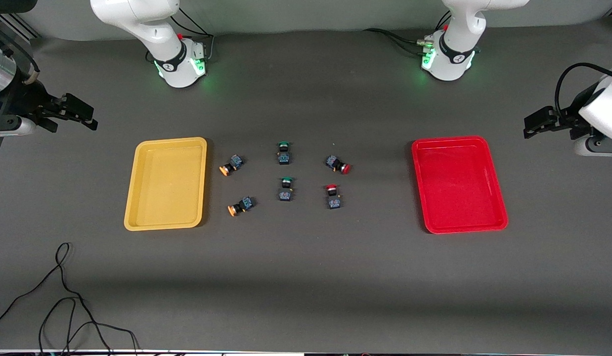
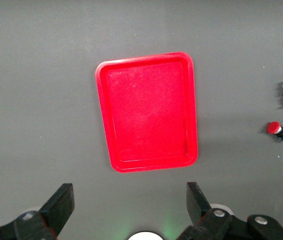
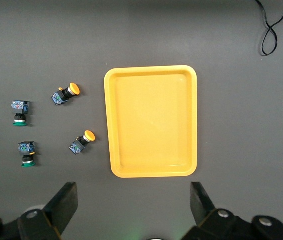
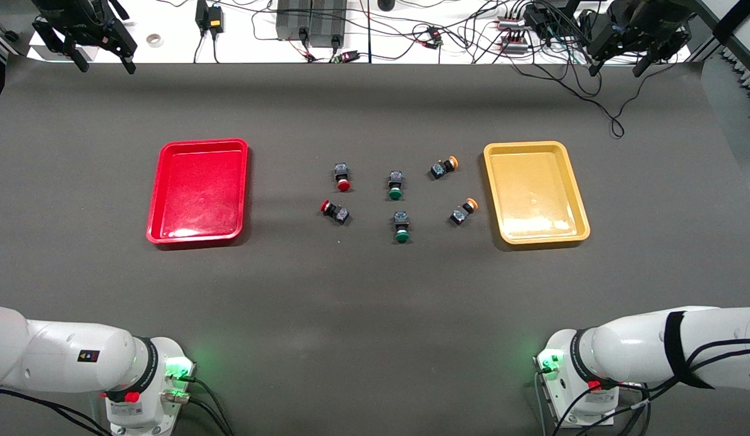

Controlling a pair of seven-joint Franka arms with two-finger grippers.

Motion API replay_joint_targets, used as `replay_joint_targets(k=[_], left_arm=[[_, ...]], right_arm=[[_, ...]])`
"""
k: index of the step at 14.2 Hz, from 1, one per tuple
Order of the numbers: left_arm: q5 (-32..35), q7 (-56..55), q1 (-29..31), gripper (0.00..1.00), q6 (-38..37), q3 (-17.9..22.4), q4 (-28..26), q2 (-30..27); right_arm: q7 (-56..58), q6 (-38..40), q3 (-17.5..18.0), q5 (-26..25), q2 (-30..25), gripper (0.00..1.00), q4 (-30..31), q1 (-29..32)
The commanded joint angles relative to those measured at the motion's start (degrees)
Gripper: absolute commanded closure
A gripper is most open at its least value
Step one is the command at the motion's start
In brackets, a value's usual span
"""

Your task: Place red and yellow buttons in trays

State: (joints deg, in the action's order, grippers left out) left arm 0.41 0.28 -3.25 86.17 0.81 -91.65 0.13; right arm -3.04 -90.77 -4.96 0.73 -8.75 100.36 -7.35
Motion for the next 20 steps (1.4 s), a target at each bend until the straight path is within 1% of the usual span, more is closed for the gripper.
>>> replay_joint_targets(k=[1,4,6,10,11,13,14,15,17,19,20], left_arm=[[0.9,-0.4,-0.8,0.00,0.0,0.3,1.0,0.4],[0.8,-0.2,-0.8,0.00,0.0,0.3,1.0,0.4],[0.8,-0.2,-0.8,0.00,0.0,0.3,1.0,0.5],[0.2,-0.4,-0.7,0.00,-0.7,0.3,0.9,0.5],[0.2,-0.5,-1.1,0.00,-1.1,0.2,0.8,0.2],[-0.3,-3.1,-3.1,0.00,-1.9,-0.4,0.2,-0.4],[-1.5,-6.1,-4.2,0.00,-1.9,-0.9,-0.5,-0.7],[-1.9,-9.4,-5.4,0.00,-2.0,-1.6,-0.6,-0.9],[-1.9,-15.9,-7.6,0.00,-1.6,-3.4,-1.7,-1.0],[-2.2,-21.7,-8.9,0.00,-1.4,-5.7,-2.0,-0.9],[-3.0,-26.1,-9.3,0.00,-1.2,-7.1,-2.0,-0.9]], right_arm=[[1.2,1.4,-0.1,-0.6,0.7,0.00,-1.7,-0.1],[0.6,1.4,0.0,-0.6,2.0,0.00,-1.7,-0.7],[-0.8,0.6,0.1,-0.6,3.9,0.00,-1.8,-2.4],[-17.0,-2.4,0.7,0.2,9.4,0.00,-1.3,-8.2],[-21.9,-4.0,0.7,0.2,11.4,0.00,-1.0,-10.0],[-32.2,-8.4,0.8,1.6,13.5,0.00,1.7,-13.6],[-35.8,-11.2,0.8,1.6,14.3,0.00,4.5,-14.8],[-39.3,-15.7,0.8,2.5,14.3,0.00,8.4,-15.7],[-45.1,-25.9,0.9,6.6,14.6,0.00,16.2,-17.3],[-50.3,-37.0,0.8,7.4,16.1,0.00,24.1,-20.8],[-52.0,-41.6,0.9,7.4,17.4,0.00,26.8,-21.7]])
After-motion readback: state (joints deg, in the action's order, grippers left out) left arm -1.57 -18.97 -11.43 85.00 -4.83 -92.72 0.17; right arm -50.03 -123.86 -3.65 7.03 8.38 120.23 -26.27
